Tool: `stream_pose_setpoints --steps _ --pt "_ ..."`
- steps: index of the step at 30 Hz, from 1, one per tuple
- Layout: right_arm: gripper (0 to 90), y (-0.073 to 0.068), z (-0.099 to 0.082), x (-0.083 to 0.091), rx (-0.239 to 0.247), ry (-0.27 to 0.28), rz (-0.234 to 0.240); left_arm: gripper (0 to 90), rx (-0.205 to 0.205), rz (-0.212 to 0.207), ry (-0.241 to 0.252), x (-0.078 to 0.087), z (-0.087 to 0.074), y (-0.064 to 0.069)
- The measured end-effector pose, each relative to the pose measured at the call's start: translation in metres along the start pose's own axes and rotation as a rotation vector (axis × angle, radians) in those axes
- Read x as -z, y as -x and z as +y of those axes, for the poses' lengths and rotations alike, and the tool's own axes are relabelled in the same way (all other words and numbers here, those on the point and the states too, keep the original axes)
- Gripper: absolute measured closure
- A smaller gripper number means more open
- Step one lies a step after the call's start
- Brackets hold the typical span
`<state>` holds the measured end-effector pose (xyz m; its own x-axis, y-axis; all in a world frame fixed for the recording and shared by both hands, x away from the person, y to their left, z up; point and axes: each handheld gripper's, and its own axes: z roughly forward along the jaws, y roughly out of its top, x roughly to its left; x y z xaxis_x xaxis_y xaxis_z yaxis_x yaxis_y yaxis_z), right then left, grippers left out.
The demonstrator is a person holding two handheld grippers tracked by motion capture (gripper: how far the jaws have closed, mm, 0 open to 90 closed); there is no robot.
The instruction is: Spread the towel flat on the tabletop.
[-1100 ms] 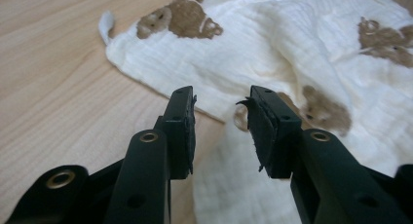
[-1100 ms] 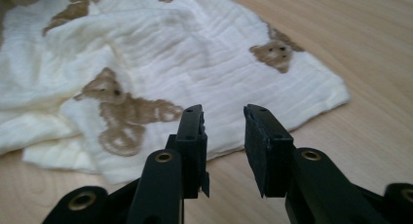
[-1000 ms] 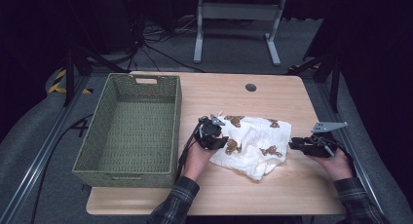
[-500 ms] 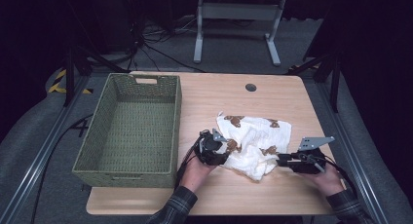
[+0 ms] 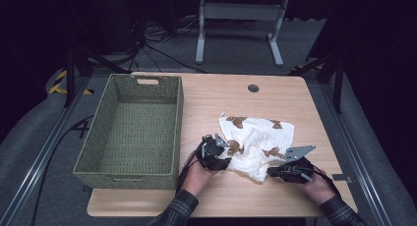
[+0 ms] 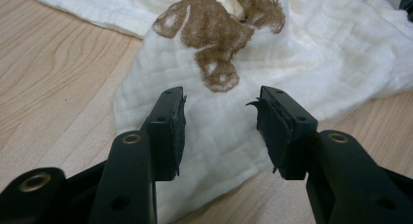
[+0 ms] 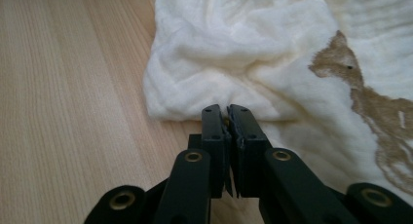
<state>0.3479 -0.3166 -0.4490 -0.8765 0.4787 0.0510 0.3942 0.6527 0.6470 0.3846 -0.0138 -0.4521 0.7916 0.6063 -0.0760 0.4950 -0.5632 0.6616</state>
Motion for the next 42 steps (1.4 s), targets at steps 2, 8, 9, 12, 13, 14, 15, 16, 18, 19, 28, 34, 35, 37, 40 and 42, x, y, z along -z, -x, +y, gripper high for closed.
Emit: stream_pose_setpoints --steps 2,8,9,12,13,14,15,16,18,19,28,34,35,37,40,42 --pt "87.4 0.003 -0.001 0.006 -0.007 0.009 -0.005 53.4 0.004 0.004 0.007 0.001 0.0 0.001" --pt "88.1 0.019 -0.01 0.028 -0.049 0.05 -0.04 53.1 0.0 0.005 0.016 0.0 0.0 0.0" --pt "88.1 0.019 -0.01 0.028 -0.049 0.05 -0.04 53.1 0.0 0.005 0.016 0.0 0.0 0.0" --pt "88.1 0.031 -0.015 0.043 -0.074 0.087 -0.066 53.1 0.0 0.003 0.008 0.0 0.0 0.002" --pt "88.1 0.033 -0.016 0.047 -0.079 0.095 -0.076 53.1 -0.008 -0.002 -0.002 0.001 0.001 0.002" --pt "88.1 0.036 -0.017 0.051 -0.09 0.105 -0.079 53.1 -0.005 0.001 0.008 0.0 0.0 0.002" --pt "88.1 0.036 -0.017 0.051 -0.09 0.105 -0.079 53.1 -0.007 0.003 0.006 -0.001 0.0 0.002" --pt "88.1 0.038 -0.019 0.054 -0.098 0.112 -0.081 53.1 -0.008 0.005 -0.005 -0.002 0.0 0.002" --pt "88.1 0.042 -0.022 0.061 -0.107 0.123 -0.096 53.1 -0.01 0.001 -0.006 -0.004 -0.001 0.002" --pt "88.1 0.045 -0.023 0.064 -0.113 0.123 -0.103 53.1 -0.009 -0.001 -0.009 -0.004 -0.001 0.002" --pt "88.0 0.061 -0.048 0.076 -0.153 0.038 -0.152 53.1 -0.016 -0.002 0.003 0.001 0.0 0.004" --pt "87.7 0.061 -0.061 0.082 -0.185 0.023 -0.142 53.5 -0.019 -0.045 -0.008 0.009 -0.003 0.014" --pt "87.7 0.06 -0.061 0.082 -0.183 0.026 -0.134 53.8 -0.031 -0.054 -0.003 0.009 -0.004 0.016" --pt "87.7 0.057 -0.059 0.079 -0.167 0.022 -0.123 55.2 -0.053 -0.068 -0.023 0.009 -0.006 0.022" --pt "87.7 0.055 -0.058 0.075 -0.16 0.007 -0.11 57.4 -0.067 -0.093 -0.03 0.006 -0.008 0.029" --pt "87.7 0.055 -0.058 0.074 -0.159 0.01 -0.106 59.6 -0.077 -0.099 -0.047 0.004 -0.01 0.031"
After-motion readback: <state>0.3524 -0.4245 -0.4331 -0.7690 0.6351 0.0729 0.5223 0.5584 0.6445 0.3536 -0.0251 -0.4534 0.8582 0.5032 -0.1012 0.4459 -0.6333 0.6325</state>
